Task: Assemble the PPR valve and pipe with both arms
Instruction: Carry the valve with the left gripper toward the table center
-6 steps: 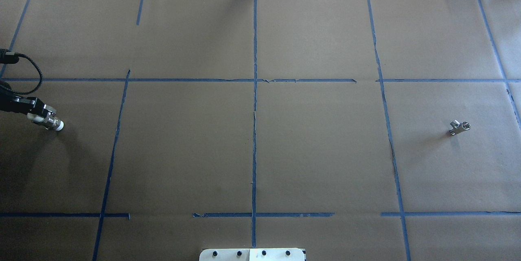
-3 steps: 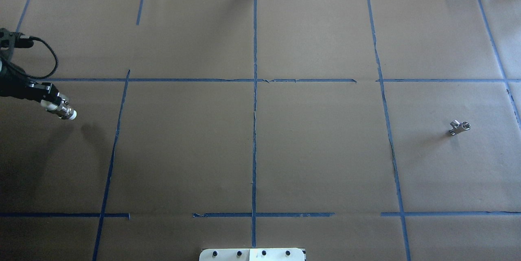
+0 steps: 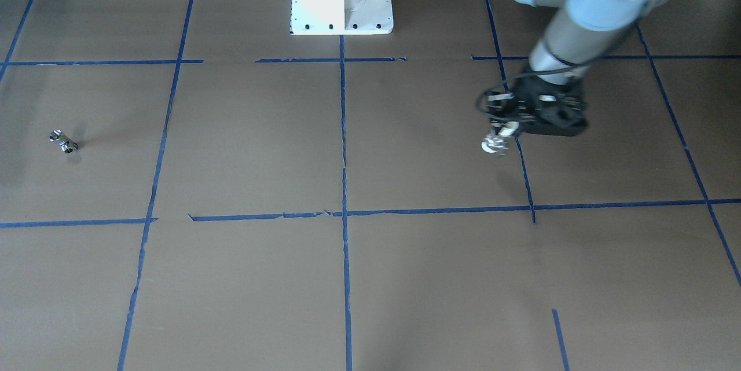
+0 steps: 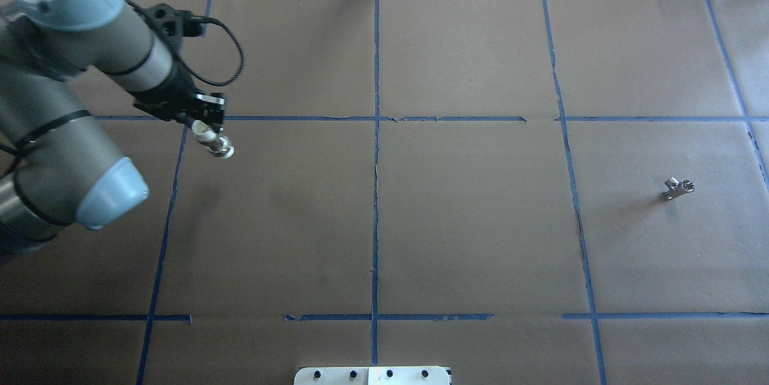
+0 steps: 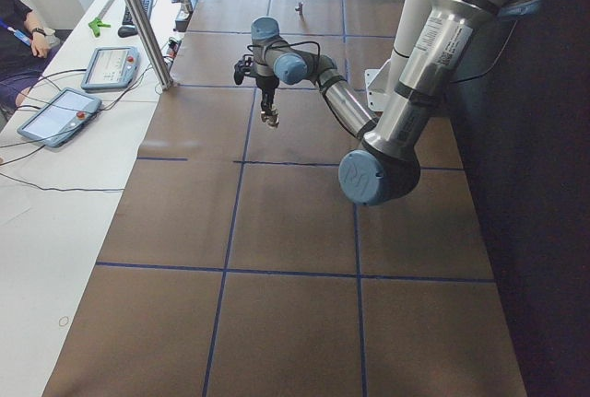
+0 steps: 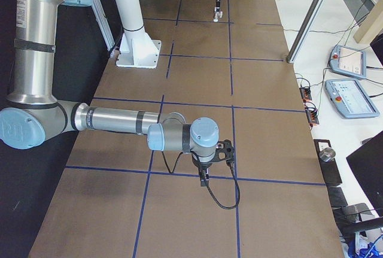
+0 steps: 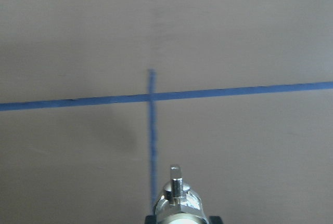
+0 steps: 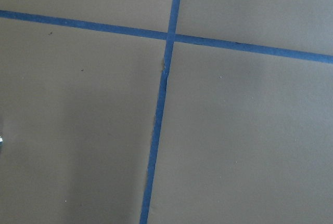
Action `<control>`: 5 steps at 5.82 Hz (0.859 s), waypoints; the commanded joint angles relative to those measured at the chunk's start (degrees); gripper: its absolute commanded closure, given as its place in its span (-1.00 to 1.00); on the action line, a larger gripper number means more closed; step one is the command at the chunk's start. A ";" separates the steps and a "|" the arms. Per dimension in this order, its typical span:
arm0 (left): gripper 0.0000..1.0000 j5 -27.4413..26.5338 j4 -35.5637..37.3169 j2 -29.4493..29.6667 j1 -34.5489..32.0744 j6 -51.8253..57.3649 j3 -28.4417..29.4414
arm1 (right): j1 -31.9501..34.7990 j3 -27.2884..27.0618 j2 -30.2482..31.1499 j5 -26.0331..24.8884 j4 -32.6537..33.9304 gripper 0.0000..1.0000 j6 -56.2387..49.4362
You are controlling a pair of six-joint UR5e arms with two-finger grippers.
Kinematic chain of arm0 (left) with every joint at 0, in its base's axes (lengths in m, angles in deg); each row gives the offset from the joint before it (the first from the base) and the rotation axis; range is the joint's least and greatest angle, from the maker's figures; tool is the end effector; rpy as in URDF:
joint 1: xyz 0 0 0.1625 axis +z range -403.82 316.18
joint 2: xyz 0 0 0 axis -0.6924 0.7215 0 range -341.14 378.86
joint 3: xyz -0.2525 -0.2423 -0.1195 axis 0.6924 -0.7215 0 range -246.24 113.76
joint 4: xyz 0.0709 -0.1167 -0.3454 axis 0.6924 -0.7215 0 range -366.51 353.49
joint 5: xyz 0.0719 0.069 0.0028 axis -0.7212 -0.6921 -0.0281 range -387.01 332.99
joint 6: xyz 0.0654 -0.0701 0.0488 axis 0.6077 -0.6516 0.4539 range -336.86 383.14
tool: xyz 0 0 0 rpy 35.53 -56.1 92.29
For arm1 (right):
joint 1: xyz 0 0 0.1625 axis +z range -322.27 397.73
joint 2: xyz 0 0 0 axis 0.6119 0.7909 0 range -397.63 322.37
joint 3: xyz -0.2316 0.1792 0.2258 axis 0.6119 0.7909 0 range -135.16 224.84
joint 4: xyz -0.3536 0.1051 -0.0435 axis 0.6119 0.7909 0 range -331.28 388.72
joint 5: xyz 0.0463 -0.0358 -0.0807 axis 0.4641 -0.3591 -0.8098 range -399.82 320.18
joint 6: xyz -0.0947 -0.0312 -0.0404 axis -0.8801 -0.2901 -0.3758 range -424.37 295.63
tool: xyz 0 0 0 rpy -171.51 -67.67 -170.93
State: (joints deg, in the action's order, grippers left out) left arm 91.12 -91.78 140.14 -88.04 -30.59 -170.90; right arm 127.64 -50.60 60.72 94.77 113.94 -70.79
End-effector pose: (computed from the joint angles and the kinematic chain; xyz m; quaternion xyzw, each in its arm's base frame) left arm 0.3513 -0.4571 0.2351 0.0469 0.4075 0.0224 0.9117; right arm 0.0571 -0.3947 0.6193 0.0360 -0.3779 -0.0587 0.9233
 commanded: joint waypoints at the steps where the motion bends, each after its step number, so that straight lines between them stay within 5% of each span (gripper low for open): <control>1: 1.00 -5.44 0.71 17.23 8.24 -9.94 12.38 | 0.00 0.17 0.00 0.05 0.03 -1.00 0.00; 3: 1.00 -10.20 -0.25 25.90 12.13 -12.80 22.69 | 0.00 0.25 0.00 0.05 0.03 -1.00 0.00; 5: 1.00 -10.20 -0.51 25.76 13.45 -12.54 23.80 | 0.00 0.17 0.00 -0.03 0.03 -1.00 0.00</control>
State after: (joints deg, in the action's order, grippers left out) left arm 81.04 -92.17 165.65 -75.22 -43.13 -147.80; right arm 127.64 -50.40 60.72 94.87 113.97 -70.75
